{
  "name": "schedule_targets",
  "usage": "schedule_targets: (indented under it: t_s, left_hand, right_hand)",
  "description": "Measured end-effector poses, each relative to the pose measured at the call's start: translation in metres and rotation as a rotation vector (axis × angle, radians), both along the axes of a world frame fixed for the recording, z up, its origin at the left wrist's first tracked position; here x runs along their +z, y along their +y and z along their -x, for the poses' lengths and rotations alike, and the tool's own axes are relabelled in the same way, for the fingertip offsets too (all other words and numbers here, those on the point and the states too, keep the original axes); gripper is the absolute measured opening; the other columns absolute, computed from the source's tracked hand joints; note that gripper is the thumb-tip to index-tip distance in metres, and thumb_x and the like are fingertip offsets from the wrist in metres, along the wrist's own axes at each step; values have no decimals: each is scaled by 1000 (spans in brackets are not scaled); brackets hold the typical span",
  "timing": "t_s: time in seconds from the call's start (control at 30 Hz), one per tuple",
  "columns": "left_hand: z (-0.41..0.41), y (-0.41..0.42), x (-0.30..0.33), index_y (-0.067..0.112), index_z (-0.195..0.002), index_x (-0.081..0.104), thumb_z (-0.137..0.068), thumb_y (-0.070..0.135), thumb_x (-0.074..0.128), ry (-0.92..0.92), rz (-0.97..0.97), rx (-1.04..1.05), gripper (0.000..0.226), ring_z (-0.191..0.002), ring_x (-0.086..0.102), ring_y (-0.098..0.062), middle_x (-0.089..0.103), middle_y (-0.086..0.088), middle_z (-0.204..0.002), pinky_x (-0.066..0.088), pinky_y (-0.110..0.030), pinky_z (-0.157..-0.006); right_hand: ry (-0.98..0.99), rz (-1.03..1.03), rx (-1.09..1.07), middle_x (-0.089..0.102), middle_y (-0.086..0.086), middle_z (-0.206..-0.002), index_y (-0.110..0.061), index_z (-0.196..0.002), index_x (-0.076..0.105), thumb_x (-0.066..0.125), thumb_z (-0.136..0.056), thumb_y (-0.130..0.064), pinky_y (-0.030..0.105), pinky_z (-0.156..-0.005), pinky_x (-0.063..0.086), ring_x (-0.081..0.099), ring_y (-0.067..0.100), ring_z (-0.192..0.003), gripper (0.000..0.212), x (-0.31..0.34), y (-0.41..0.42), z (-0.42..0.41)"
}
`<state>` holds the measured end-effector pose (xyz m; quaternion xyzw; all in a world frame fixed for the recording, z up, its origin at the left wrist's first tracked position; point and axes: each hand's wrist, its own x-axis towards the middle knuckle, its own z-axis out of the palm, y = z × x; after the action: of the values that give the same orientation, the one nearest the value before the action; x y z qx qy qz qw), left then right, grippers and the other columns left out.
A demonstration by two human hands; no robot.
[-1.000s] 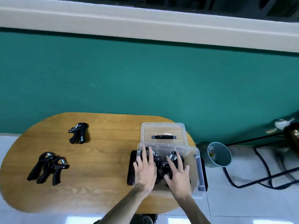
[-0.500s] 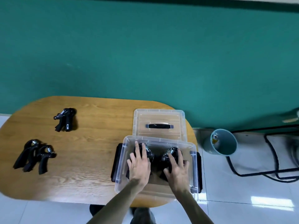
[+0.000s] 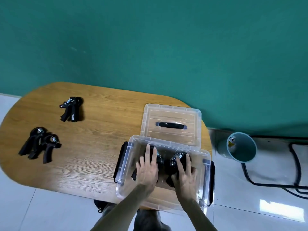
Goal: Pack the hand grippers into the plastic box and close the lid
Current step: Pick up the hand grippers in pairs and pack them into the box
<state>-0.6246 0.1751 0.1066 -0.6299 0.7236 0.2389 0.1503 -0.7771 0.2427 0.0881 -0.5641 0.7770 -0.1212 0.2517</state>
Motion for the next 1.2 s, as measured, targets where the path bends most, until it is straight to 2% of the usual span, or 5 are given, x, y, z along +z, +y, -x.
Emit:
schedule_targets:
  t_s: [0.33, 0.43, 0.8, 0.97, 1.2]
  left_hand:
    - [-2, -5, 2, 22, -156, -25, -109, 39, 26, 35, -1, 16, 71, -150, 14, -35, -34, -12, -162, 24, -52, -121]
    - [-8, 0, 8, 19, -157, -21, -107, 45, 18, 67, 45, -4, 69, -155, 1, -34, -33, -13, -162, 18, -51, -122]
    - [-64, -2, 60, 14, -158, 23, -104, 42, 18, 39, 168, -205, 61, -142, 39, -30, 34, -12, -162, 34, -50, -115]
    - [-118, -7, 95, 14, -159, 15, -106, 42, 8, -7, 220, -232, 61, -128, 39, -26, 29, -9, -157, 32, -45, -107]
    - [-205, -10, 108, 14, -143, 38, -109, 39, 12, 55, 221, -174, 49, -118, 46, -26, 45, -10, -140, 37, -42, -102]
  right_hand:
    - [40, -23, -18, -6, 6, -169, -31, -156, 27, 46, -102, -16, 65, -107, 34, 36, 53, -131, 59, 1, -4, -8]
    - [180, -46, -74, 8, 14, -168, -29, -155, 29, 43, -102, -36, 65, -111, 29, 39, 51, -131, 55, 6, -9, -14]
    - [300, 112, 19, 47, 13, -147, -22, -144, 48, 38, -98, -44, 54, -96, 47, 49, 37, -120, 52, 75, -26, -85]
    - [329, 132, 96, 57, 8, -129, -19, -139, 52, 34, -101, -42, 48, -89, 51, 53, 31, -106, 48, 102, -27, -124]
    - [364, 198, 234, 61, 8, -105, -13, -127, 57, 38, -100, -33, 41, -80, 54, 55, 28, -93, 38, 122, -40, -211]
